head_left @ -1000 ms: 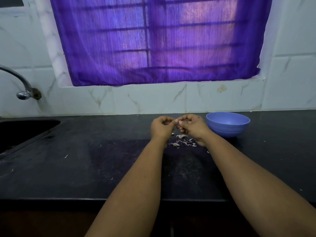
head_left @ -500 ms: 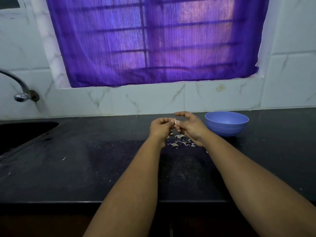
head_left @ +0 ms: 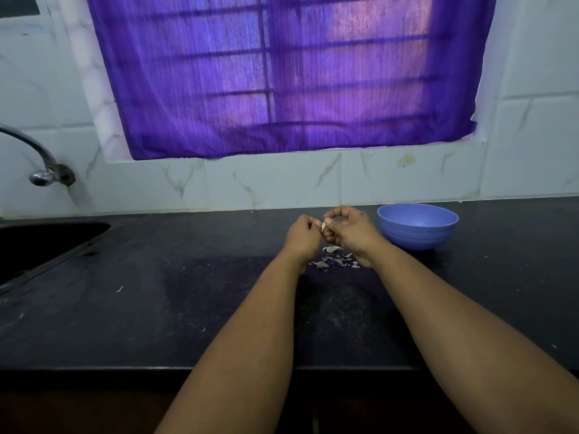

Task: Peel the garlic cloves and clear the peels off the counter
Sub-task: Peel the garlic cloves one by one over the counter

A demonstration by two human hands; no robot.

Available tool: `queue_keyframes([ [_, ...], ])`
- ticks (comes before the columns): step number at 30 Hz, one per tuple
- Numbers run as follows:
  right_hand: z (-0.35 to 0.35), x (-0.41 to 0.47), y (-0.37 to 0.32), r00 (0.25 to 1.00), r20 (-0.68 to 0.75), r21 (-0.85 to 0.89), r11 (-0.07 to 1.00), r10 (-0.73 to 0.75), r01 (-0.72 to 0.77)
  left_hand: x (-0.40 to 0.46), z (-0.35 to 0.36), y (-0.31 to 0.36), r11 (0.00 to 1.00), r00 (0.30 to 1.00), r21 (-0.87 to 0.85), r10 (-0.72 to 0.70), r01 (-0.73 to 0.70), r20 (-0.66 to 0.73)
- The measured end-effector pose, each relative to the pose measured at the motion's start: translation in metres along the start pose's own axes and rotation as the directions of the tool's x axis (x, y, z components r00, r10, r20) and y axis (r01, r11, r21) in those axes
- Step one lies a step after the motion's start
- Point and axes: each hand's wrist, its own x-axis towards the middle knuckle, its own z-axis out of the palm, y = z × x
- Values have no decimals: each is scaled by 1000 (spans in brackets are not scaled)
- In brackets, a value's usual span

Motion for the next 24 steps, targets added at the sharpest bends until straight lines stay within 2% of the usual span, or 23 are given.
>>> queue_keyframes([
  [4,0,1,-1,999,-31,26,1000,11,-10,-2,1,3,999,999,38,4,-6,33],
  [8,-10,9,1,980,-197,42,999,33,-25,-5,-1,6,998,1000,52,-28,28,2],
  [10,-15,11,2,972,-236,9,1000,23,-22,-5,-3,7,994,999,101,-35,38,-33],
  [15,-14,11,4,971,-240,-21,1000,10,-15,-2,-9,-1,907,998,420,-3,27,-58],
  [18,-16,11,2,966,-258,-20,1000,-2,-3,-2,-12,-4,836,998,547,-8,37,-56],
  [24,-14,9,1,970,-242,-75,997,-11,-7,0,-13,-5,800,996,594,-59,83,-61],
])
